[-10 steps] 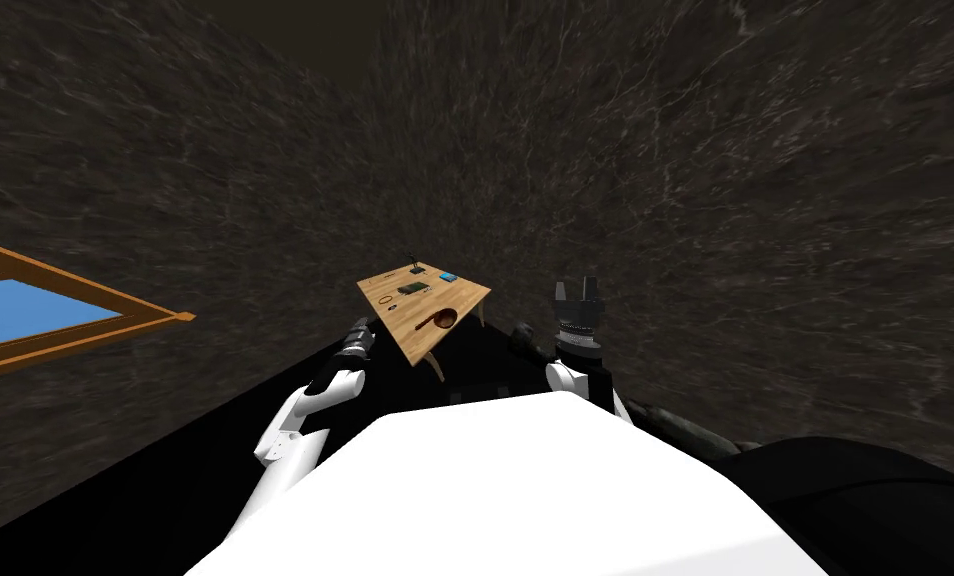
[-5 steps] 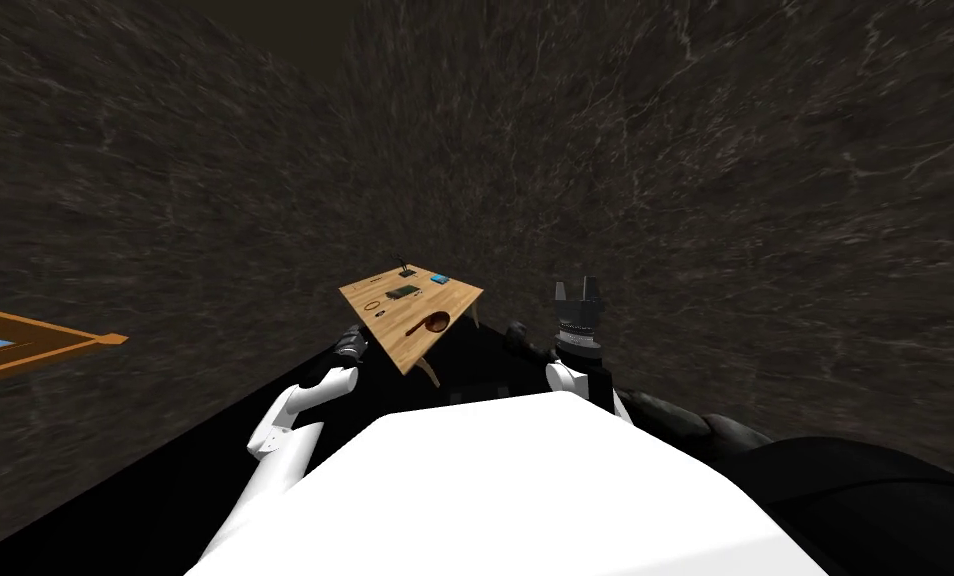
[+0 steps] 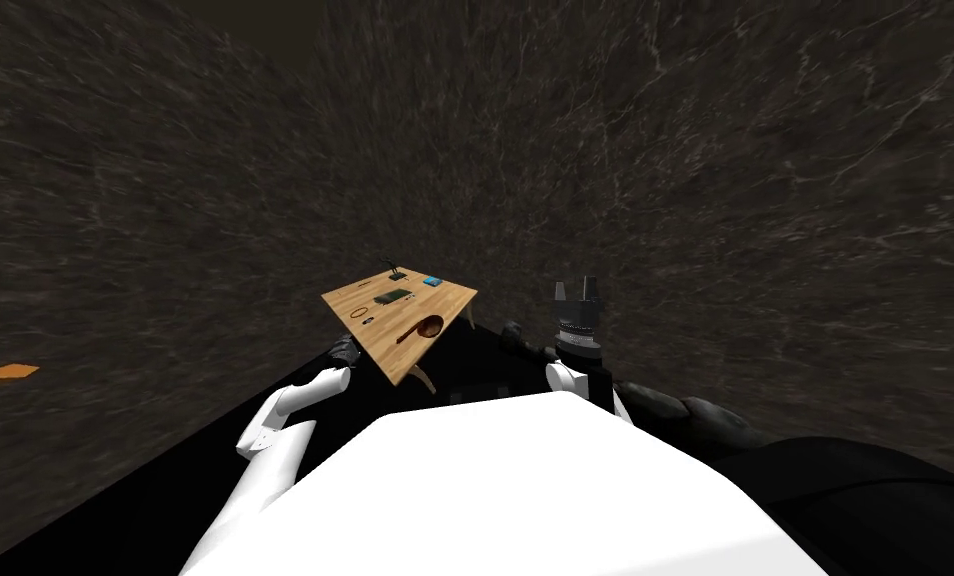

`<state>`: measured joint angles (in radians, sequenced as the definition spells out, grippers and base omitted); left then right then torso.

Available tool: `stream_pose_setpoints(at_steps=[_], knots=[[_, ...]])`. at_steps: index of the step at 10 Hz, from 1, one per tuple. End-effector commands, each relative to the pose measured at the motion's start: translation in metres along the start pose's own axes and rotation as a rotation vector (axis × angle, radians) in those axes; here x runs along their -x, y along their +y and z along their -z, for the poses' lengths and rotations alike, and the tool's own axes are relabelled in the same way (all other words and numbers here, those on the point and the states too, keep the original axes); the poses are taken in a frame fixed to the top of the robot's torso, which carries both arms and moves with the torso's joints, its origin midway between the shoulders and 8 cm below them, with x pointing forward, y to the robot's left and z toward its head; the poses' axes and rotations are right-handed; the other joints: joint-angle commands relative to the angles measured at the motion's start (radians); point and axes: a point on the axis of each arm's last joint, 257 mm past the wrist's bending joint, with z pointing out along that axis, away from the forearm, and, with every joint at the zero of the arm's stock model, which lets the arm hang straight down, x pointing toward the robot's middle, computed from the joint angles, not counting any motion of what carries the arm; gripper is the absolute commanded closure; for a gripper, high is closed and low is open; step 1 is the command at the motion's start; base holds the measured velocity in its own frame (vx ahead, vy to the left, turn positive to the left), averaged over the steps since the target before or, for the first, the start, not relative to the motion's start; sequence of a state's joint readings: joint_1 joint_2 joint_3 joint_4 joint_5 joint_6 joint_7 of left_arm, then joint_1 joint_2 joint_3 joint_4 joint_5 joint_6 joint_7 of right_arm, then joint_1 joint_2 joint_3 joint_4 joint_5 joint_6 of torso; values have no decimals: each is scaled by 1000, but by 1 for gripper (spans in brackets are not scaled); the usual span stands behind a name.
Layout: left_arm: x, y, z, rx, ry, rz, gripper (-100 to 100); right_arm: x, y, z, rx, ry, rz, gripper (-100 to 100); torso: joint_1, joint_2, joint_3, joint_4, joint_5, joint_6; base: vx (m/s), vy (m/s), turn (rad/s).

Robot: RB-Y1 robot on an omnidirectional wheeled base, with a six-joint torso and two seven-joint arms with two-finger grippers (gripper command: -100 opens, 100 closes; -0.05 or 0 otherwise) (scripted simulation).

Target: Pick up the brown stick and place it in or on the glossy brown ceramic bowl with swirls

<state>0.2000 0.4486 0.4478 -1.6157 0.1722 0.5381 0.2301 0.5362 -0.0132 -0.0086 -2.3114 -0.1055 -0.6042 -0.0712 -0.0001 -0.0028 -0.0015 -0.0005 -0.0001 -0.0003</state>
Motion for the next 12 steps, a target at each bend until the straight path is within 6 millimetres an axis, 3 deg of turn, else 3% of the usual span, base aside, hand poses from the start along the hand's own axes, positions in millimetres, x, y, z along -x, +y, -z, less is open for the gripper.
stream_pose_setpoints(at_steps=[1, 2, 5, 12], knots=[[12, 18, -7, 63, -27, 20, -100, 0, 0, 0, 0, 0, 0, 0, 0, 0, 0, 0, 0, 0, 38, -9, -76], [13, 19, -7, 64, -28, 20, -100, 0, 0, 0, 0, 0, 0, 0, 0, 0, 0, 0, 0, -1, 18, -4, 35], [42, 45, -15, 178, -90, 98, -100, 0, 0, 0, 0, 0, 0, 0, 1, 0, 0, 0, 0, -1, 50, -9, -150], [80, 121, -10, 442, -197, 244, -100, 0, 0, 0, 0, 0, 0, 0, 1, -2, -1, 0, 0, 0, 68, 7, -126]])
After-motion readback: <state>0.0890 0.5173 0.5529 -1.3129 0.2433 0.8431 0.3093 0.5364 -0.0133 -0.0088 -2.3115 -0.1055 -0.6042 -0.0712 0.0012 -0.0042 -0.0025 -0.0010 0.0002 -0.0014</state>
